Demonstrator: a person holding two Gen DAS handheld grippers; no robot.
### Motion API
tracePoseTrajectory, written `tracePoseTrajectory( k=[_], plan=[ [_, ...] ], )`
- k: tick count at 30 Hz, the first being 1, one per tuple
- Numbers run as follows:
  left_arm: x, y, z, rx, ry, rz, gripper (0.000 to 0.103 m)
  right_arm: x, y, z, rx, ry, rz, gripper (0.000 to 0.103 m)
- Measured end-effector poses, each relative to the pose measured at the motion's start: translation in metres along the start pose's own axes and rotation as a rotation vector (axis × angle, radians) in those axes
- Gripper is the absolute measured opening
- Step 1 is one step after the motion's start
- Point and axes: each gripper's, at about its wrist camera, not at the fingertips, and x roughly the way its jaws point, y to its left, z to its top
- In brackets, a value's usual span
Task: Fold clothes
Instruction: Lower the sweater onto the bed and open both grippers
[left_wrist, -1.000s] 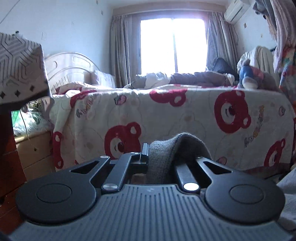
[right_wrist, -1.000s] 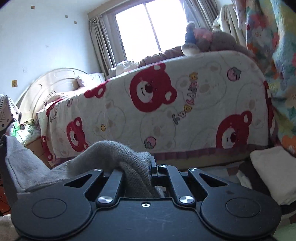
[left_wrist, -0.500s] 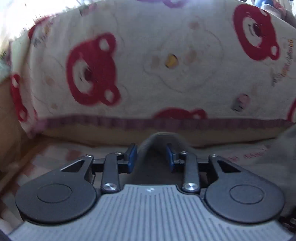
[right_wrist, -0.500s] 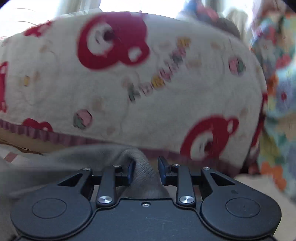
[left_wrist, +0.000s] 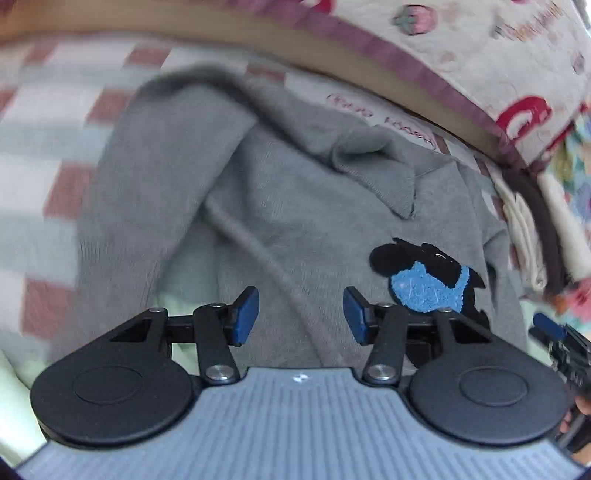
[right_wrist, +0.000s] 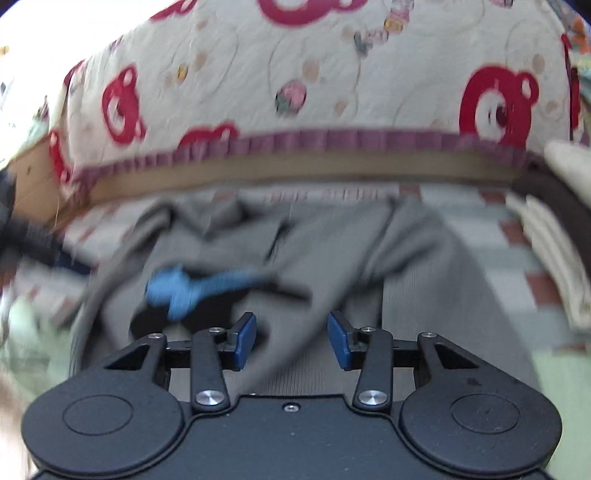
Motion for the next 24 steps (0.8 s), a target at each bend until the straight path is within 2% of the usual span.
tracePoseTrajectory(
  k=[3, 6, 8, 9, 10, 13, 16, 20, 24],
  plan=[
    [-0.002, -0.017, -0.002, 0.059, 0.013, 0.008, 0.051, -0.001, -0.006, -0.021, 0.014, 0.07, -0.011, 0.049],
    [0.001, -0.026, -0.01, 0.077, 0.059, -0.016, 0.051, -0.005, -0.003, -0.034, -0.062, 0.132, -0.044, 0.049],
    [0.003, -0.025, -0.019, 0.068, 0.103, -0.038, 0.051, -0.012, 0.006, -0.04, -0.129, 0.16, -0.035, 0.05],
    [0.007, -0.025, -0.024, 0.059, 0.129, -0.047, 0.051, -0.016, 0.01, -0.046, -0.158, 0.168, -0.029, 0.056],
    [0.01, -0.024, -0.028, 0.045, 0.155, -0.06, 0.051, -0.018, 0.012, -0.051, -0.179, 0.168, -0.027, 0.062],
    [0.018, -0.022, -0.037, -0.006, 0.216, -0.091, 0.052, -0.016, 0.014, -0.061, -0.2, 0.167, -0.039, 0.067],
    [0.022, -0.029, -0.04, 0.002, 0.23, -0.08, 0.052, -0.005, 0.012, -0.07, -0.199, 0.173, -0.079, 0.067],
    [0.026, -0.035, -0.04, 0.021, 0.229, -0.074, 0.055, 0.017, 0.017, -0.079, -0.26, 0.179, -0.137, 0.068],
    [0.032, -0.034, -0.042, 0.013, 0.251, -0.067, 0.059, 0.024, 0.032, -0.079, -0.389, 0.089, -0.158, 0.066]
  ],
)
